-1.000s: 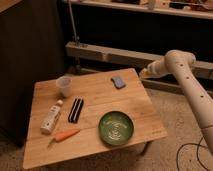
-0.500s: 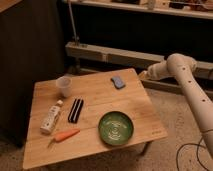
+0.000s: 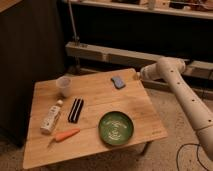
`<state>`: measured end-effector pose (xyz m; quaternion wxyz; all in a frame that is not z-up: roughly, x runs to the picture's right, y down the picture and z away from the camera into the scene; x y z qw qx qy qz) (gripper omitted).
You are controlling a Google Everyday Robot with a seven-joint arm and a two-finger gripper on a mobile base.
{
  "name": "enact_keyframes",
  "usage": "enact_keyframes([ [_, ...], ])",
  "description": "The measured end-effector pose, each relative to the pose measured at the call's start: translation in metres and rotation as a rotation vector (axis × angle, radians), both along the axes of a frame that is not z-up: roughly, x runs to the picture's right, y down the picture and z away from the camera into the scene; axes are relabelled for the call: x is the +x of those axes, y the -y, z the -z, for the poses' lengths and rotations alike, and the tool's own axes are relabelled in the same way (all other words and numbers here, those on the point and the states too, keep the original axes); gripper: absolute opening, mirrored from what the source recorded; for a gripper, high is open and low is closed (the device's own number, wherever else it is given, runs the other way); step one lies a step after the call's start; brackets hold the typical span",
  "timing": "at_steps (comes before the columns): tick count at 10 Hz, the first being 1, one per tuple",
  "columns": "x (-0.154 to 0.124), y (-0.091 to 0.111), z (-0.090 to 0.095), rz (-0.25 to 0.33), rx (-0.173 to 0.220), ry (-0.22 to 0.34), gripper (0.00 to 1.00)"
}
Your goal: Place the white sponge in the ceramic bowl
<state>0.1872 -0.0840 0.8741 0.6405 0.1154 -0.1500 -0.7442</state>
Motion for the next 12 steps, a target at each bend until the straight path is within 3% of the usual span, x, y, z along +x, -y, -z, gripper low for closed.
enact_keyframes([
  [4,-0.009,0.002,0.010,0.025,-0.011,0.035,0.48],
  [5,-0.017,0.004,0.007,0.053,-0.028,0.036,0.62],
  [7,-0.021,0.008,-0.005,0.075,-0.043,0.011,0.79],
  [10,-0.012,0.003,-0.035,0.062,-0.063,-0.031,0.80],
  [12,-0.008,-0.006,-0.061,0.087,-0.092,-0.029,0.80],
])
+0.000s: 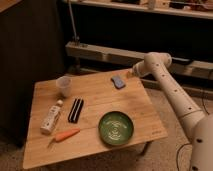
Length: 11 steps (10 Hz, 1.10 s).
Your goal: Place the white sponge in the ceramic bowl
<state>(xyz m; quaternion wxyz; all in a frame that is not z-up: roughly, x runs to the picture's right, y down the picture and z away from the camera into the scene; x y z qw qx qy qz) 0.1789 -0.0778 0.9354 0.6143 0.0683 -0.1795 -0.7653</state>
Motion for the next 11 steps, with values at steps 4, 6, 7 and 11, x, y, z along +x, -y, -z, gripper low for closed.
enact_keyframes([
  [4,-0.013,-0.010,-0.028,0.116,-0.050,0.031,0.80],
  [6,-0.021,-0.020,-0.039,0.159,-0.055,0.049,0.80],
  [7,-0.027,-0.022,-0.042,0.169,-0.044,0.053,0.80],
  [11,-0.044,-0.026,-0.043,0.117,0.154,0.054,0.80],
])
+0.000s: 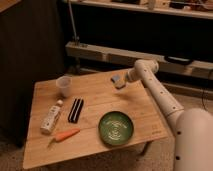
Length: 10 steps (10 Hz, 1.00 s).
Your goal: Place the white sponge in the ceramic bowl
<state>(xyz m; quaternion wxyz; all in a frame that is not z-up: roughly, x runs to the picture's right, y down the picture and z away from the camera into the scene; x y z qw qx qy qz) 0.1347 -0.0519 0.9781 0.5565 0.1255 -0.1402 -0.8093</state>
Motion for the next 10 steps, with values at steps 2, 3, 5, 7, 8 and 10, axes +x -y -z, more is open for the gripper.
enact_keyframes([
  [2,-0.003,0.001,0.001,-0.011,0.021,0.009,0.80],
  [3,-0.005,0.000,0.000,-0.010,0.018,0.011,0.80],
  [5,-0.002,0.003,-0.004,0.035,0.025,-0.015,0.80],
  [7,-0.010,0.005,-0.014,0.133,0.028,-0.043,0.80],
  [8,-0.003,0.002,-0.017,0.136,0.016,-0.061,0.80],
  [10,-0.002,-0.001,-0.015,0.136,0.020,-0.063,0.80],
])
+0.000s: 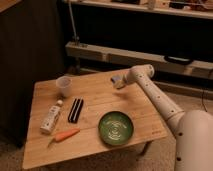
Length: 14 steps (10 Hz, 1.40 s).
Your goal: Place the white sponge in the ceramic bowl
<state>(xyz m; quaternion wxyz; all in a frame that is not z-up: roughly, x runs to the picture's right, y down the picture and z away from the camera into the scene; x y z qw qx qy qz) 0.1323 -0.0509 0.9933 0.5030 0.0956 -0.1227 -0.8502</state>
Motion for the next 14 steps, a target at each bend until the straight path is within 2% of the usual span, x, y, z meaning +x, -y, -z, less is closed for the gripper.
enact_keyframes([
  [2,-0.006,0.001,-0.001,0.003,0.009,0.006,0.80],
  [5,-0.032,0.014,-0.011,0.017,0.016,0.021,0.80],
  [11,-0.028,0.014,-0.039,-0.004,-0.054,-0.017,0.80],
  [14,-0.025,0.017,-0.045,-0.012,-0.060,-0.010,0.80],
])
